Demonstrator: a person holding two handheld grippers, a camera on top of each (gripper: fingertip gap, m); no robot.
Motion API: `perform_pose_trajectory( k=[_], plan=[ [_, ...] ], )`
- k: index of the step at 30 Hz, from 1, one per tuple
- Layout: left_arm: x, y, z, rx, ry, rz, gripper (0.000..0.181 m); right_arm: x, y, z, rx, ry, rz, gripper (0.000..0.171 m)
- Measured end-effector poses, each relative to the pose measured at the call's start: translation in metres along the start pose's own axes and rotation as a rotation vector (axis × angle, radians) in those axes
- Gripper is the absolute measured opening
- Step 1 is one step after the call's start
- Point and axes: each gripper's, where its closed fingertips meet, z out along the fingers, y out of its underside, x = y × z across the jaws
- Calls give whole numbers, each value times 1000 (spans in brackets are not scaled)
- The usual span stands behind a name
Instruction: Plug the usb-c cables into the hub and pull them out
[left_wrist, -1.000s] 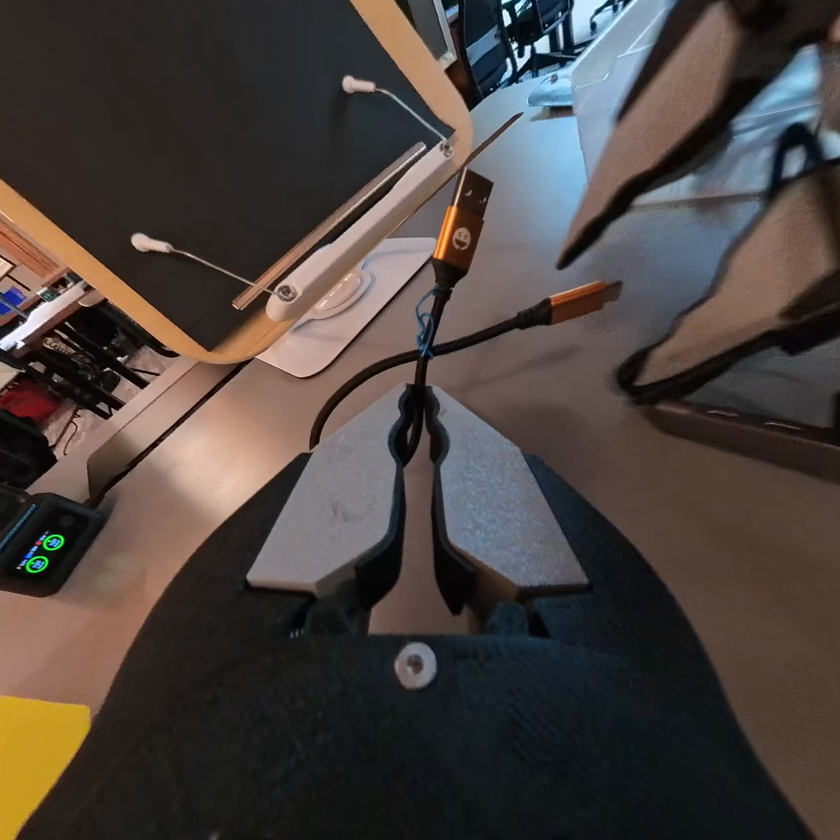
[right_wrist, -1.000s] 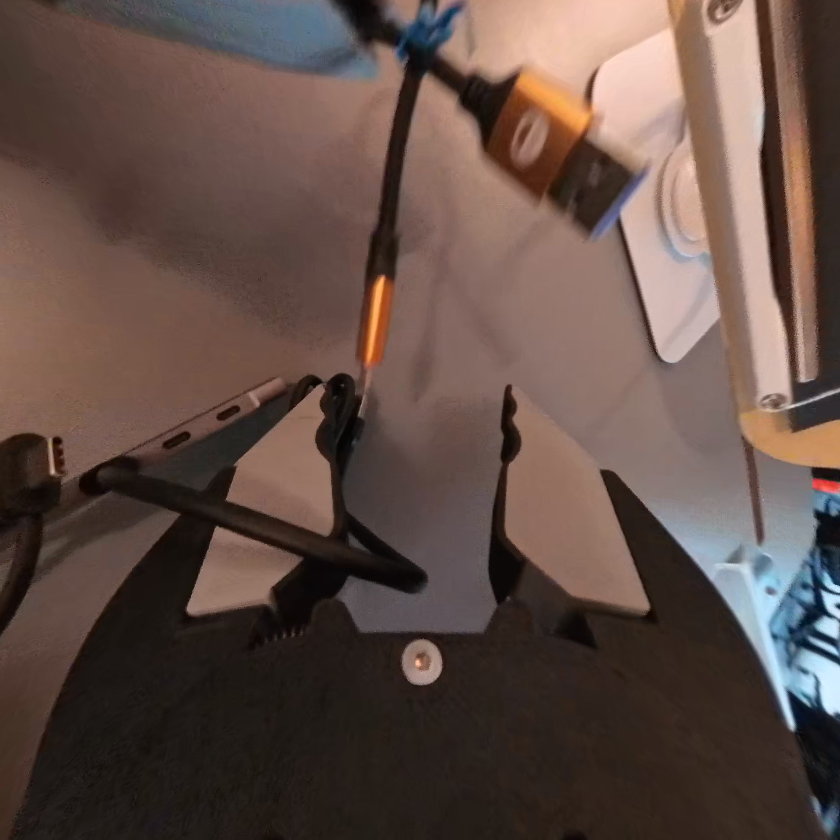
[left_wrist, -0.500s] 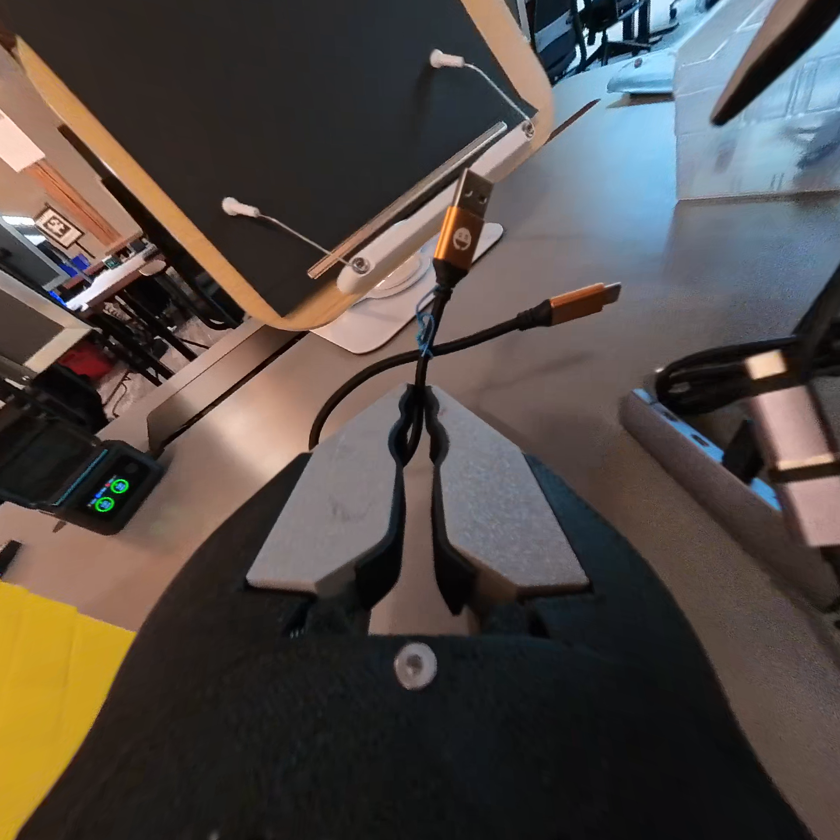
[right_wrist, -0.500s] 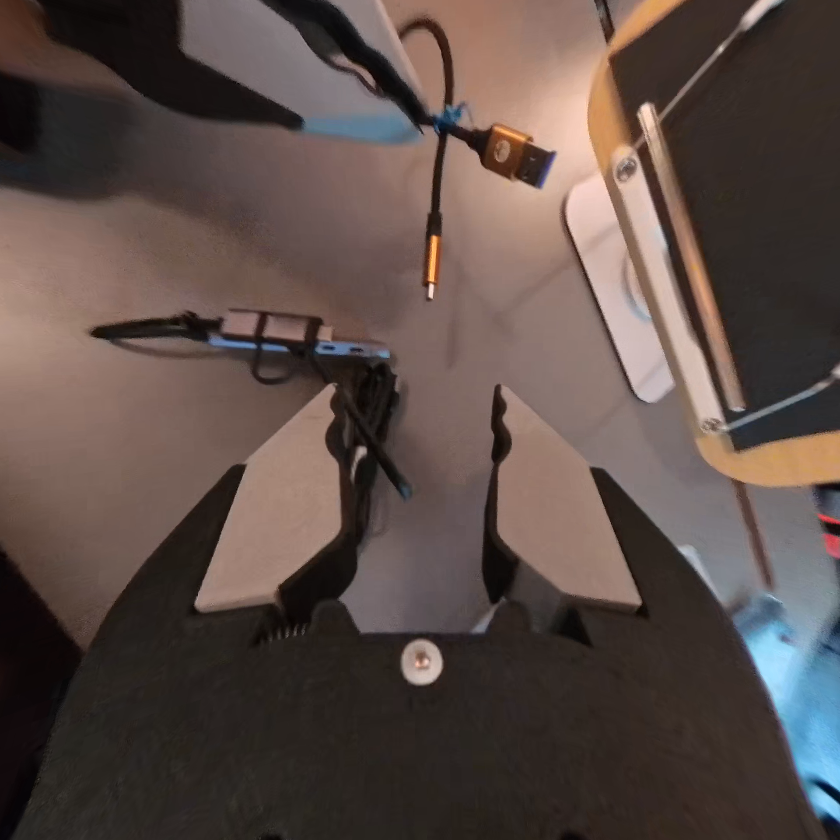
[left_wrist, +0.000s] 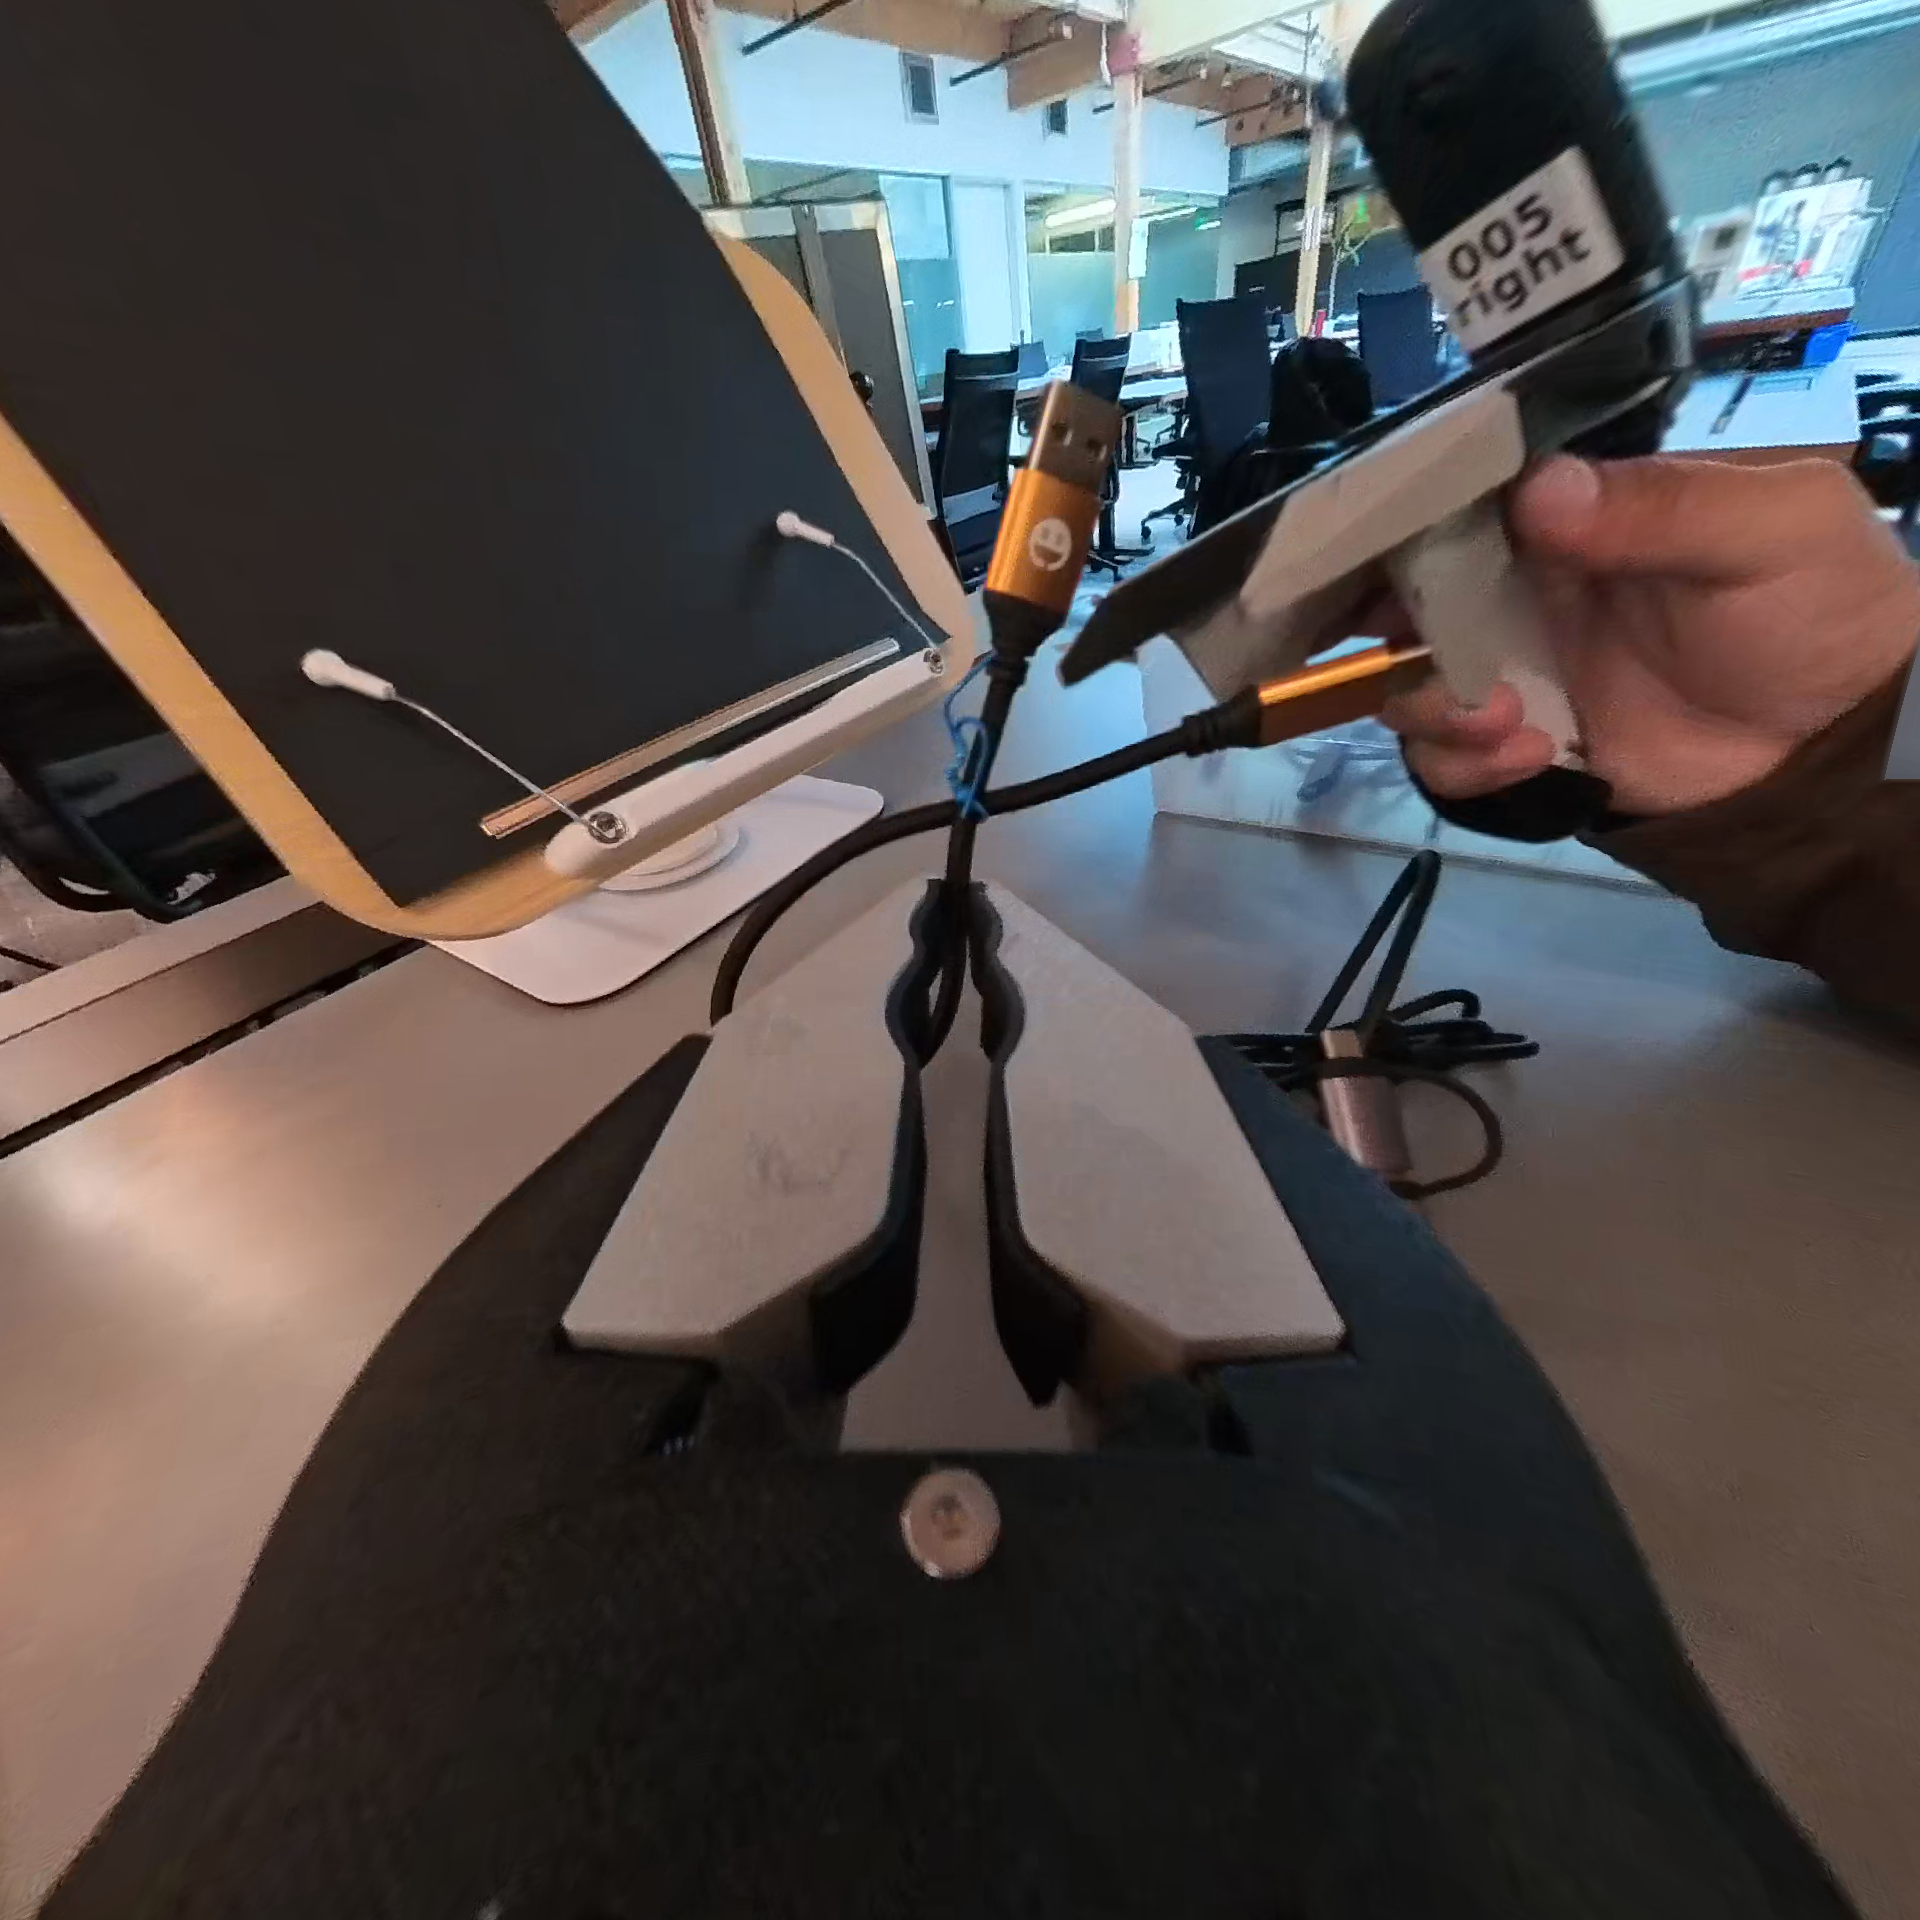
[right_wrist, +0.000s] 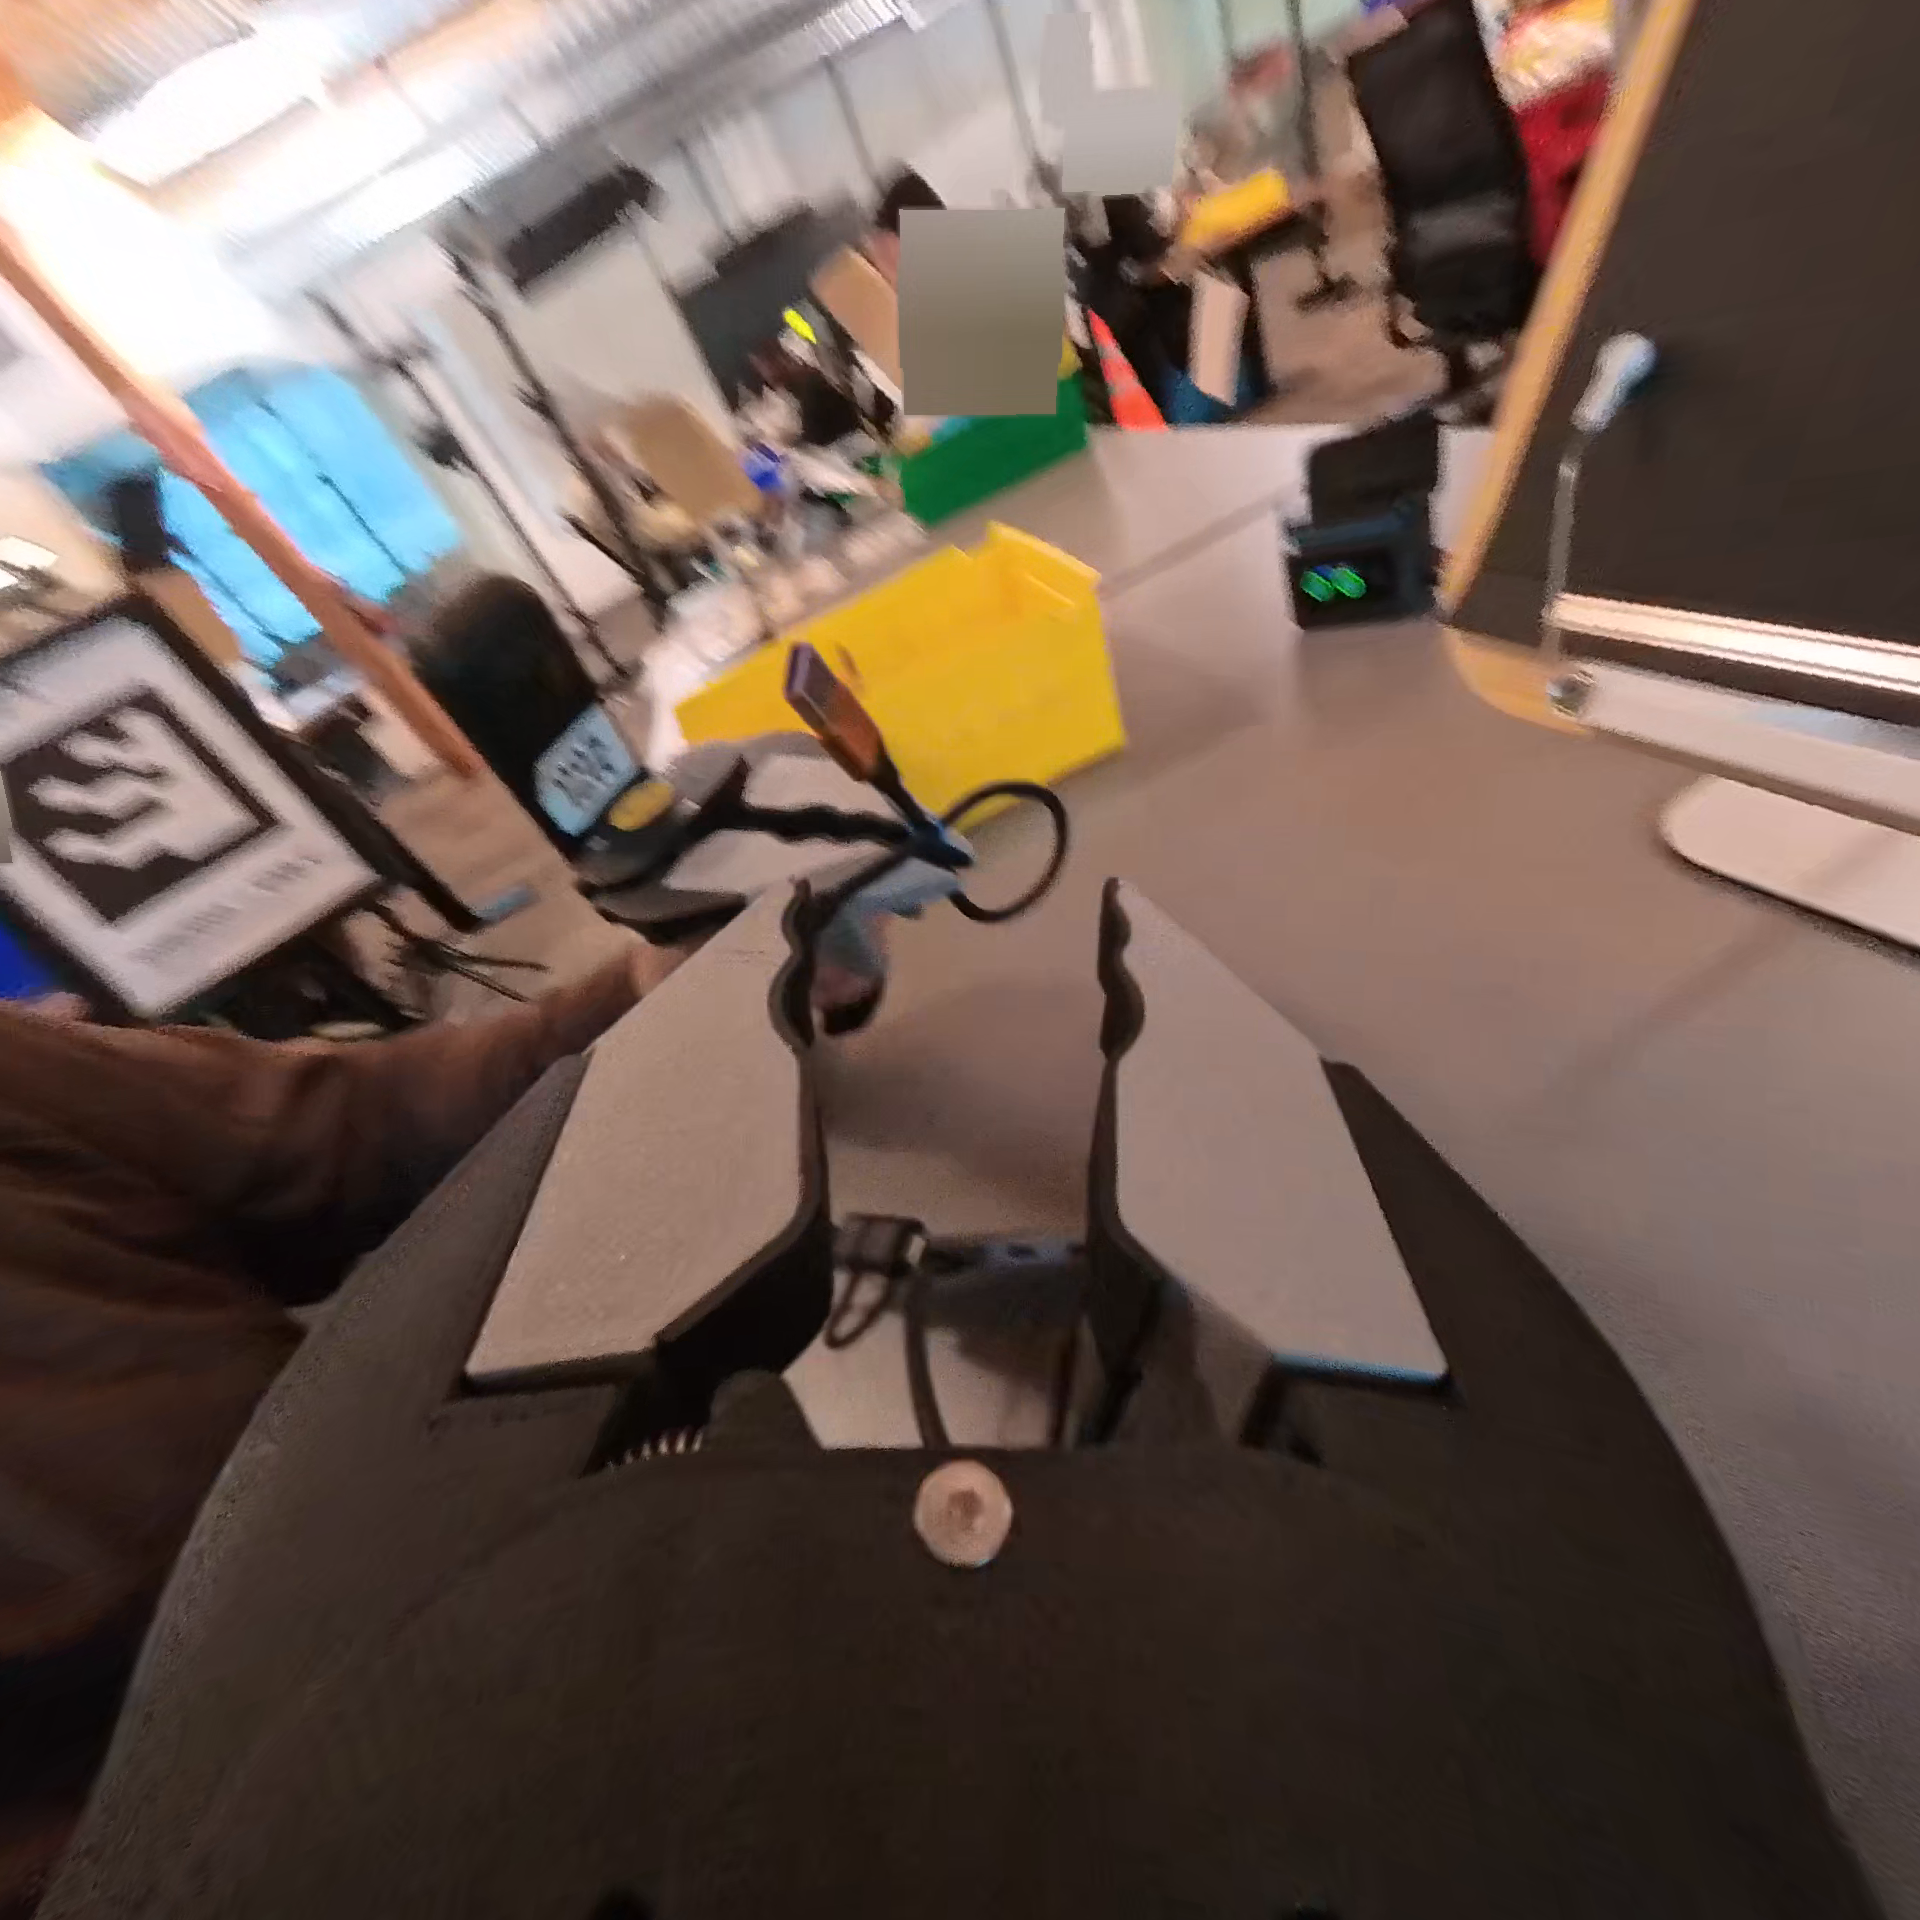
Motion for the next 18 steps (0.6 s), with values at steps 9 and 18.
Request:
perform_pose_trajectory(
  k=[9,18],
  plan=[
    [24,-7,-4,2,40,87,1,-33,1,23,31,-139,-66,38],
    [40,-5,-1,3,92,60,2,-31,2,26,69,13,-209,4]
  ],
)
